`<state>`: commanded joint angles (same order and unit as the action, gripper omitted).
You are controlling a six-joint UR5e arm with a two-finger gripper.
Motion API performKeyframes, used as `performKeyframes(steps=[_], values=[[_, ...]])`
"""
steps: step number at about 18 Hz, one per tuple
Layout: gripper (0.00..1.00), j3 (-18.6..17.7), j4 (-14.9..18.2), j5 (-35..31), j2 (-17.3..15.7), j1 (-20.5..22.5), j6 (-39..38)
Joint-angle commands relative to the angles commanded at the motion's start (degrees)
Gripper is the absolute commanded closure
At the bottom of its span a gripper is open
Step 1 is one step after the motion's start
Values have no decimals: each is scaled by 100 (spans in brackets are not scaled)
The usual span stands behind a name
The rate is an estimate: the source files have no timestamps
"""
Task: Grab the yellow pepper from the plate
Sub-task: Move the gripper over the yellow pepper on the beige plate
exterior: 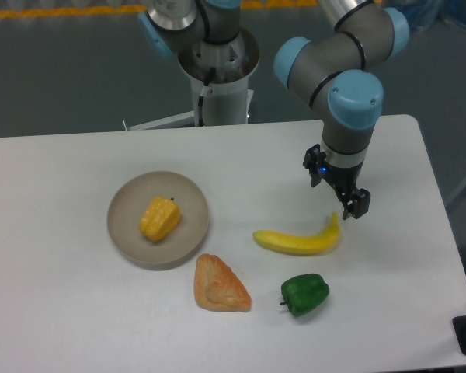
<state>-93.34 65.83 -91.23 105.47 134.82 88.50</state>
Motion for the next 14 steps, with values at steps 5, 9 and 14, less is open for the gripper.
performKeyframes(steps=[5, 9, 14], values=[[0, 26, 9, 35, -18, -105, -279], [0, -18, 0, 88, -61, -604, -1107], [0, -334, 9, 26, -219, -1308, -1932]])
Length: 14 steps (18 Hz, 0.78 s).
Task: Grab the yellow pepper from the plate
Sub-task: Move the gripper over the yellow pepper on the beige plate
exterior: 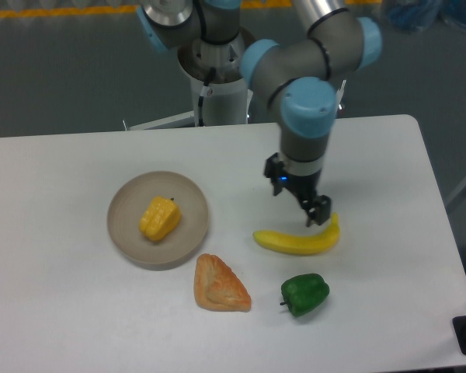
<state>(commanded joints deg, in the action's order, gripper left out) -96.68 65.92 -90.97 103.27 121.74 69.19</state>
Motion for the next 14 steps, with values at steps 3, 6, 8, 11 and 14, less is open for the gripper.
performKeyframes(steps=[3, 6, 8, 11, 14], values=[[0, -210, 9, 9, -149, -360, -622], [0, -290, 9, 52, -167, -721, -1466], [0, -299, 9, 53, -150, -923, -1784], [0, -352, 0, 88, -88, -1301, -2303], [0, -580, -35, 377, -62, -1425, -2760]])
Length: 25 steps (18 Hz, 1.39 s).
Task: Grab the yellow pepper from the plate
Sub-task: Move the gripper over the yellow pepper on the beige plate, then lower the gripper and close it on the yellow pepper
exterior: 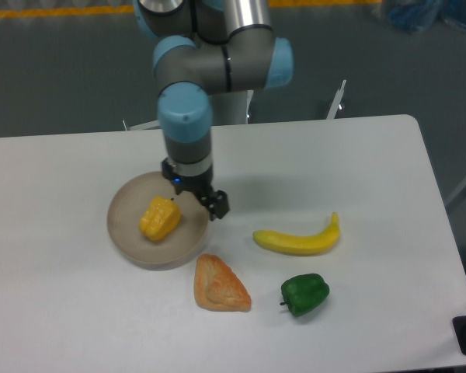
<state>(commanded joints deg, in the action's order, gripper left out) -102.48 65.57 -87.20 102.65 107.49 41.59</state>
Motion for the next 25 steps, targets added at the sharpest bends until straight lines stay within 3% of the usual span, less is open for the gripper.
performKeyframes(steps=[5, 13, 15, 20, 21, 24, 25], values=[[0, -36, -70, 71, 237, -193, -994], [0, -36, -141, 80, 316, -342, -1285], [0, -27, -158, 71, 482, -413, -1355], [3, -9, -545, 45, 677, -466, -1364], [30, 25, -536, 45, 686, -475, -1364], [73, 8, -554, -25, 651, -466, -1320], [78, 26, -554, -95, 633, -466, -1320]])
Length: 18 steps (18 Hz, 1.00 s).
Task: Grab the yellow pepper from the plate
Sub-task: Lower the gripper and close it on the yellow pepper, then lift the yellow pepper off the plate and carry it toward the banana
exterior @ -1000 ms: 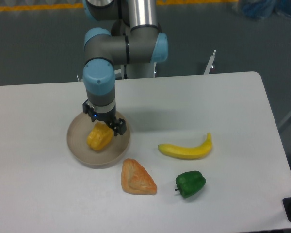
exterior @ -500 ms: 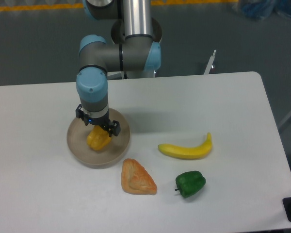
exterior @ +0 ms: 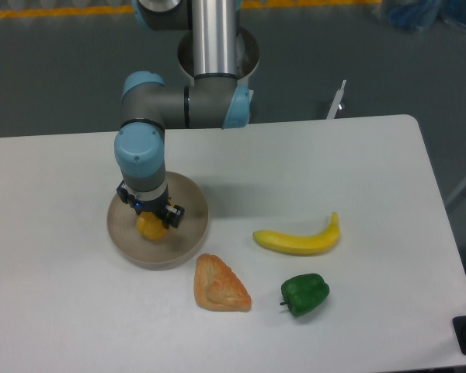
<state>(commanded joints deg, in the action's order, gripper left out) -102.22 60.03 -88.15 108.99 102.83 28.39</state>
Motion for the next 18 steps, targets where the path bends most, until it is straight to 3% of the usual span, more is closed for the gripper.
performKeyframes(steps=[3, 7, 11, 14, 18], values=[[80, 184, 26, -299, -96, 35, 61], [80, 588, 114, -247, -456, 719, 517], [80, 861, 298, -264, -519, 1247, 1071], [79, 1247, 921, -264, -519, 1686, 1852], [79, 1415, 1011, -133, -484, 2328, 3195]])
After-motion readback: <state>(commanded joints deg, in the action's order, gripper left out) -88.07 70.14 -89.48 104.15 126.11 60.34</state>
